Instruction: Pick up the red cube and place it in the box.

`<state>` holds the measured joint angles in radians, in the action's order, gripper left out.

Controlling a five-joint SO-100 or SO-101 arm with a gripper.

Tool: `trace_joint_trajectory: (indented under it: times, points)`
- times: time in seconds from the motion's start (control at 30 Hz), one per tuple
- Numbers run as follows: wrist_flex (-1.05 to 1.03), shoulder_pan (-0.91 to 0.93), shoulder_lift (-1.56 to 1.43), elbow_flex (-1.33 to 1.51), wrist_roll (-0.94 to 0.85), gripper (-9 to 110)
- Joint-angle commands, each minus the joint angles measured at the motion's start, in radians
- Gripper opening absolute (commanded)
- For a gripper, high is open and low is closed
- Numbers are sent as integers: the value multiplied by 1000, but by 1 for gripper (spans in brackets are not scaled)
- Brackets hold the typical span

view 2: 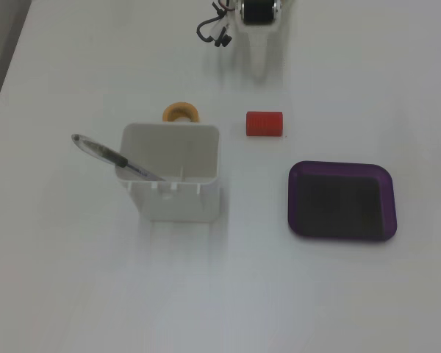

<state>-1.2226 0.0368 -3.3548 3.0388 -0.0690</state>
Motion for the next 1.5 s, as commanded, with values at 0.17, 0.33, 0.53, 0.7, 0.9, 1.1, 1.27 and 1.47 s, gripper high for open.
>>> trace_joint_trajectory:
  times: [0.17, 0.33, 0.53, 0.7, 0.9, 1.1, 1.27, 1.47]
  points:
    - [12, -12, -101, 6, 5, 0]
    - [12, -12, -101, 6, 5, 0]
    - [12, -12, -101, 6, 6, 0]
    - [14, -12, -101, 6, 5, 0]
    - [35, -6, -98, 6, 6, -1]
    - [32, 0, -97, -11, 0, -1]
    - [35, 3, -97, -41, 0, 0]
    - [52, 3, -94, -78, -3, 2]
